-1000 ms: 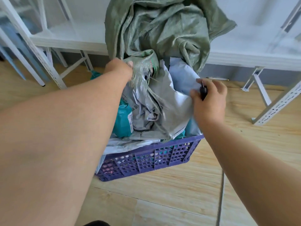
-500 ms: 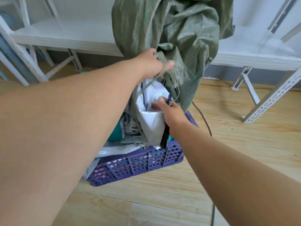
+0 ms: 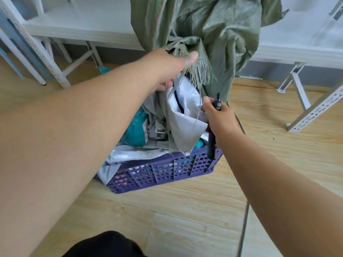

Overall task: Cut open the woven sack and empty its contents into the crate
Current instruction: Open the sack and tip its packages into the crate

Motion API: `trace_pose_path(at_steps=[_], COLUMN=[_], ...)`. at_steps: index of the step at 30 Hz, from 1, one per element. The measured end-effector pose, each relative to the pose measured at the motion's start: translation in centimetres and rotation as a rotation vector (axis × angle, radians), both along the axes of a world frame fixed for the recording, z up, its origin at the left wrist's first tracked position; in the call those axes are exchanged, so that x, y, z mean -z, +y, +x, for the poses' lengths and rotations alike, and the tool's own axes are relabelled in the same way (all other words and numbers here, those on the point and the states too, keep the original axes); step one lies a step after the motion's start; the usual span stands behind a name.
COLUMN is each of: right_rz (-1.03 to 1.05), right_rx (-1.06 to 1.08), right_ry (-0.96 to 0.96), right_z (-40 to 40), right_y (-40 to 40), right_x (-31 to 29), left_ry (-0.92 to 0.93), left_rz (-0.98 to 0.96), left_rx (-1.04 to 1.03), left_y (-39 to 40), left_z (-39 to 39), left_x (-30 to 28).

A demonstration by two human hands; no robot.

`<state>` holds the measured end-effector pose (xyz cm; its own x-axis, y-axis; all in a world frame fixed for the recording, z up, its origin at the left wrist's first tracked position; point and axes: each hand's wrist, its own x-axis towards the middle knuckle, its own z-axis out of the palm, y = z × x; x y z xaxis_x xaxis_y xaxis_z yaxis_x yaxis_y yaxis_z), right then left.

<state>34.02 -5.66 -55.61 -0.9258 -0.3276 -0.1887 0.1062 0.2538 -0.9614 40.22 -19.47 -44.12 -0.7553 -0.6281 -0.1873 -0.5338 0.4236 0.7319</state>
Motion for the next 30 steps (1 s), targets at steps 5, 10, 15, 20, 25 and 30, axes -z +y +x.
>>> trace_pose_path(at_steps=[5, 10, 15, 20, 25, 30], right_rz=[-0.232, -0.201, -0.040, -0.105, 0.048, -0.151], right_rx=[-0.029, -0.084, -0.207, -0.265, -0.347, -0.299], right_ry=[-0.021, -0.338, -0.516, -0.342, -0.236, -0.014], right_z=[-0.2, -1.8, -1.8, -0.3, 0.5, 1.4], right_y=[0.4, 0.7, 1.3, 1.0, 0.4, -0.2], right_x=[-1.5, -3.6, -3.6, -4.3, -6.4, -6.0], left_ry=[-0.062, 0.130, 0.076, 0.124, 0.271, 0.175], left_rz=[0.091, 0.527, 0.584, 0.363, 0.445, 0.535], left_rx=[0.181, -0.121, -0.149, -0.116, -0.209, -0.172], left_y=[2.4, 1.9, 1.4, 1.1, -1.4, -0.8], left_z=[-0.1, 0.5, 1.3, 0.4, -0.1, 0.3], left_x=[-1.5, -0.9, -0.6, -2.9, -5.8, -5.5])
